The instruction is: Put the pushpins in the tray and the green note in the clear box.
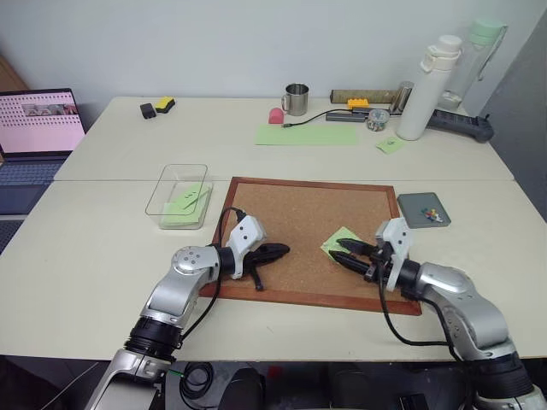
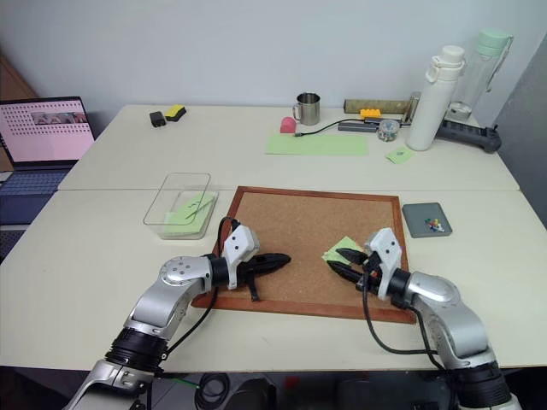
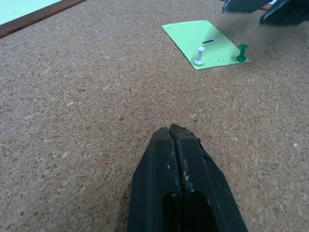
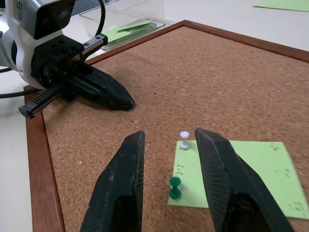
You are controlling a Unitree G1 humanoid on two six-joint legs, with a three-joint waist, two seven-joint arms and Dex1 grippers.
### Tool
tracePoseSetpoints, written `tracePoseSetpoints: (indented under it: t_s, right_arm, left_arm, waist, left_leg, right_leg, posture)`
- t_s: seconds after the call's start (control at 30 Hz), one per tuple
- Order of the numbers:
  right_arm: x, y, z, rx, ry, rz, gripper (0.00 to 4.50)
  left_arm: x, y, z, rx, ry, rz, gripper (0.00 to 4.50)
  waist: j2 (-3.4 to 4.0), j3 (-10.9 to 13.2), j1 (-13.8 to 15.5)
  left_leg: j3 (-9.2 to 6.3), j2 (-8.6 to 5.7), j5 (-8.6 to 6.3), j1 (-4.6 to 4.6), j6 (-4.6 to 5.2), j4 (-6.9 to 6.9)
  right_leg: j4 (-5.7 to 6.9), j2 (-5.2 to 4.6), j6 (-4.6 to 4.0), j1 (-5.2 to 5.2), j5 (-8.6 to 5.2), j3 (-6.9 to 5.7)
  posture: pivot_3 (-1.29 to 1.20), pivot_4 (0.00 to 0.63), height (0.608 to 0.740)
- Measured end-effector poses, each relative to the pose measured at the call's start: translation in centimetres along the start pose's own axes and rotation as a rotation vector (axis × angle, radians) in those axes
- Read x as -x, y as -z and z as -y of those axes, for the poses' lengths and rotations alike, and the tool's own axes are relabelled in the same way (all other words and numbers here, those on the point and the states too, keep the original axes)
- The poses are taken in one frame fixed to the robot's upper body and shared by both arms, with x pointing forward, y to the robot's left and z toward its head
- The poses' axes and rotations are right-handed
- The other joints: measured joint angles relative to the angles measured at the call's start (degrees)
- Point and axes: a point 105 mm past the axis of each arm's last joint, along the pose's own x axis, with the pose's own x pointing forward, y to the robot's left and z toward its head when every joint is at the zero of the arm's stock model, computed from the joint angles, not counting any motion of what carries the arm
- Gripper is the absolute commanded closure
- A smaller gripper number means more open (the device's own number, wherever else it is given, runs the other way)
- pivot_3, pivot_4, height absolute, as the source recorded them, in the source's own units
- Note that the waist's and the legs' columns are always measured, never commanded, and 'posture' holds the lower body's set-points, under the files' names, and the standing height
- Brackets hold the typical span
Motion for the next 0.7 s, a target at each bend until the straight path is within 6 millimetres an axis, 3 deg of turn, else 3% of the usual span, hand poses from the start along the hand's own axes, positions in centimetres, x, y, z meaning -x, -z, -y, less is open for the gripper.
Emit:
tracePoseSetpoints:
  t_s: [0.2, 0.5, 0.7]
  right_arm:
    - [-0.4, 1.4, -0.1, 0.023, 0.007, -0.06, 2.83]
    - [-0.5, 1.5, 0.0, 0.017, 0.013, -0.057, 4.45]
    - [-0.4, 1.5, 0.1, 0.014, 0.018, -0.053, 4.48]
  left_arm:
    - [0.1, 0.0, 0.0, 0.001, 0.0, -0.004, 4.5]
    - [0.1, 0.0, 0.0, 0.008, -0.002, -0.006, 4.5]
    - [0.2, 0.1, 0.1, 0.011, -0.005, -0.005, 4.5]
  waist:
    - [0.0, 0.0, 0.0]
    - [0.0, 0.0, 0.0]
    - [0.0, 0.0, -0.01]
  left_leg:
    - [0.0, 0.0, 0.0, 0.01, 0.0, -0.01]
    - [0.0, 0.01, 0.0, 0.02, 0.0, -0.02]
    - [0.0, 0.01, 0.0, 0.03, 0.0, -0.02]
  right_leg:
    - [0.0, 0.0, 0.0, 0.0, 0.0, 0.0]
    - [0.0, 0.01, 0.0, 0.0, 0.0, 0.0]
    - [0.0, 0.01, 0.0, 0.01, 0.0, 0.01]
  posture:
    - [0.0, 0.15, 0.74]
    - [0.0, 0.15, 0.74]
    - [0.0, 0.15, 0.74]
